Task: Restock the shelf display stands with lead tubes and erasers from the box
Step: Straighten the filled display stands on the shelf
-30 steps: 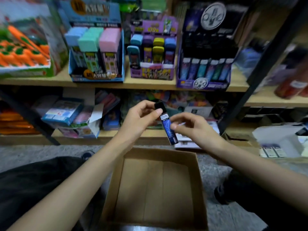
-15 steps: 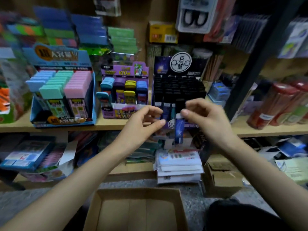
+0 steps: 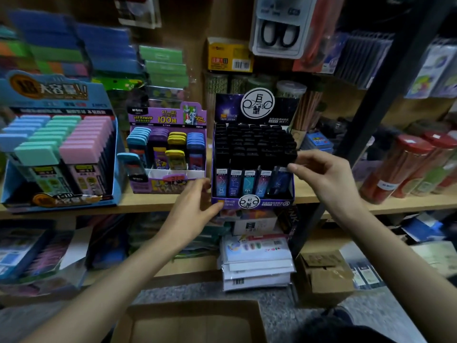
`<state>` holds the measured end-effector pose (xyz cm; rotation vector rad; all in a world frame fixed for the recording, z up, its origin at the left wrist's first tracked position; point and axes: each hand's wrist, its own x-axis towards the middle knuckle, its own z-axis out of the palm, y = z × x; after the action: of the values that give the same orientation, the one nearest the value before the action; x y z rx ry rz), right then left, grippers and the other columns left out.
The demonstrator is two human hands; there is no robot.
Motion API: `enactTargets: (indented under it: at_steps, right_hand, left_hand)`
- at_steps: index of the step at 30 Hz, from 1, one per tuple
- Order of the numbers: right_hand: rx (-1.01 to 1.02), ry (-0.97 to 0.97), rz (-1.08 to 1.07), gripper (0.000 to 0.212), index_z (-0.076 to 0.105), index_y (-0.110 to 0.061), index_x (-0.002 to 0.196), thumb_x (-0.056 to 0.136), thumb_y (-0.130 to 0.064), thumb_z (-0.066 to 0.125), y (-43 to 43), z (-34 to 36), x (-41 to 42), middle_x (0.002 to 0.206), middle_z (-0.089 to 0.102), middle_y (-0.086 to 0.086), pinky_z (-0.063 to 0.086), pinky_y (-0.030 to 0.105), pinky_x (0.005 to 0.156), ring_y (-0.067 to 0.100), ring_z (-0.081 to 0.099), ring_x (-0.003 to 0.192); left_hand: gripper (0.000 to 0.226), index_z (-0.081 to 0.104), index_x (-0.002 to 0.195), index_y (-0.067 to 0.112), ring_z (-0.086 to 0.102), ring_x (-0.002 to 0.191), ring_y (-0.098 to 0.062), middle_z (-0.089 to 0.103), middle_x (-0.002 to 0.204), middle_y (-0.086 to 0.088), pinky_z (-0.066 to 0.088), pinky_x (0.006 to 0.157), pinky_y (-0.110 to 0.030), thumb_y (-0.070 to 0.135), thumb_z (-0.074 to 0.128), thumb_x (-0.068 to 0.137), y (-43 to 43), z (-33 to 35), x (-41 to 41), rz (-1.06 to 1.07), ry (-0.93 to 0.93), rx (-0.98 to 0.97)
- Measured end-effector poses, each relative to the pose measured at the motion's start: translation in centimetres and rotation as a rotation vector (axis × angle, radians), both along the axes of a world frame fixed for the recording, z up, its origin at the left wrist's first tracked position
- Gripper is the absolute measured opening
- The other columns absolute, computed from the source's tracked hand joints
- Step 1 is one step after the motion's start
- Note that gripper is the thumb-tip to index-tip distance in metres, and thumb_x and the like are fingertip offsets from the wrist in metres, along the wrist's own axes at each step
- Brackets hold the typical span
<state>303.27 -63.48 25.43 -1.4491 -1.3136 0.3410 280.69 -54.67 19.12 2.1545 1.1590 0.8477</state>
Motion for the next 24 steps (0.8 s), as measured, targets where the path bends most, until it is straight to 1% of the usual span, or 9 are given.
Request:
enactTargets:
  at_steps: [3, 5, 7, 11, 13, 15, 18, 20, 24]
  right_hand:
    - [0.004, -0.014, 0.020, 0.016, 0.067, -0.019, 0.086, 0.080, -0.004, 0.069, 0.0, -0.3, 0.0, 0.075, 0.066, -0.015, 0.046, 0.008, 0.067, -0.008, 0.060, 0.068]
    - [-0.009, -0.036, -0.002, 0.014, 0.069, -0.020, 0.087, 0.081, -0.007, 0.070, 0.0, -0.8, 0.0, 0.074, 0.067, -0.017, 0.046, 0.009, 0.068, -0.008, 0.060, 0.069]
    - [-0.017, -0.060, -0.047, 0.010, 0.070, -0.017, 0.091, 0.082, -0.012, 0.070, 0.1, -1.1, 0.1, 0.080, 0.069, -0.014, 0.049, 0.015, 0.070, -0.004, 0.061, 0.072]
    - [-0.053, -0.130, -0.120, 0.013, 0.066, -0.030, 0.083, 0.083, -0.017, 0.069, 0.5, -1.4, 0.1, 0.082, 0.067, -0.014, 0.052, 0.026, 0.072, 0.003, 0.063, 0.074]
    - [-0.086, -0.167, -0.155, 0.010, 0.065, -0.027, 0.082, 0.084, -0.018, 0.069, 0.8, -1.5, -0.1, 0.081, 0.067, -0.010, 0.053, 0.031, 0.075, 0.010, 0.064, 0.077]
    - [-0.110, -0.230, -0.193, 0.004, 0.068, -0.020, 0.088, 0.084, -0.021, 0.068, 1.0, -1.6, -0.4, 0.081, 0.066, -0.007, 0.052, 0.033, 0.076, 0.012, 0.063, 0.078]
    - [-0.108, -0.329, -0.259, 0.013, 0.067, -0.014, 0.092, 0.084, -0.025, 0.068, 0.8, -1.5, -0.8, 0.082, 0.064, -0.005, 0.050, 0.030, 0.074, 0.012, 0.062, 0.080]
    - [-0.019, -0.476, -0.314, 0.022, 0.060, -0.011, 0.100, 0.085, -0.025, 0.067, 0.2, -1.5, -1.1, 0.093, 0.061, 0.001, 0.048, 0.032, 0.075, 0.017, 0.059, 0.087]
    - [0.135, -0.800, -0.256, 0.039, 0.056, -0.002, 0.122, 0.087, -0.020, 0.062, -0.5, -1.5, -1.6, 0.116, 0.055, 0.015, 0.036, 0.029, 0.093, 0.024, 0.047, 0.109]
  left_hand:
    - [0.053, 0.045, 0.132, 0.012, 0.050, 0.116, -0.016, 0.051, 0.128, -0.004, 0.042, 0.098, -0.032, 0.025, 0.067, 0.085, -0.2, -0.1, 0.2, 0.009, -0.013, -0.004]
    - [0.051, 0.046, 0.130, 0.012, 0.052, 0.114, -0.015, 0.052, 0.127, -0.003, 0.043, 0.096, -0.031, 0.024, 0.067, 0.085, -0.3, 0.0, 0.2, 0.013, -0.029, -0.012]
    - [0.049, 0.046, 0.129, 0.012, 0.053, 0.112, -0.014, 0.052, 0.126, -0.003, 0.044, 0.094, -0.029, 0.024, 0.066, 0.086, -0.3, 0.0, 0.3, 0.018, -0.043, -0.022]
    - [0.049, 0.046, 0.128, 0.011, 0.053, 0.112, -0.016, 0.052, 0.126, -0.004, 0.046, 0.095, -0.034, 0.023, 0.066, 0.086, -0.4, 0.1, 0.3, 0.013, -0.052, -0.051]
    - [0.049, 0.046, 0.128, 0.011, 0.053, 0.112, -0.017, 0.052, 0.126, -0.005, 0.046, 0.095, -0.038, 0.023, 0.066, 0.085, -0.4, 0.2, 0.3, 0.012, -0.050, -0.064]
    - [0.050, 0.046, 0.129, 0.011, 0.053, 0.112, -0.017, 0.052, 0.127, -0.005, 0.047, 0.095, -0.039, 0.023, 0.066, 0.085, -0.5, 0.3, 0.3, 0.012, -0.045, -0.073]
    - [0.051, 0.044, 0.130, 0.012, 0.052, 0.112, -0.015, 0.051, 0.128, -0.004, 0.046, 0.094, -0.033, 0.025, 0.066, 0.085, -0.5, 0.3, 0.4, 0.017, -0.046, -0.069]
    - [0.055, 0.041, 0.133, 0.014, 0.049, 0.115, -0.013, 0.048, 0.130, -0.001, 0.041, 0.092, -0.025, 0.028, 0.066, 0.085, -0.5, 0.4, 0.4, 0.022, -0.035, -0.028]
    - [0.062, 0.034, 0.139, 0.018, 0.045, 0.123, -0.012, 0.043, 0.135, 0.001, 0.038, 0.096, -0.025, 0.030, 0.064, 0.086, -0.7, 0.7, 0.5, 0.010, -0.061, 0.022]
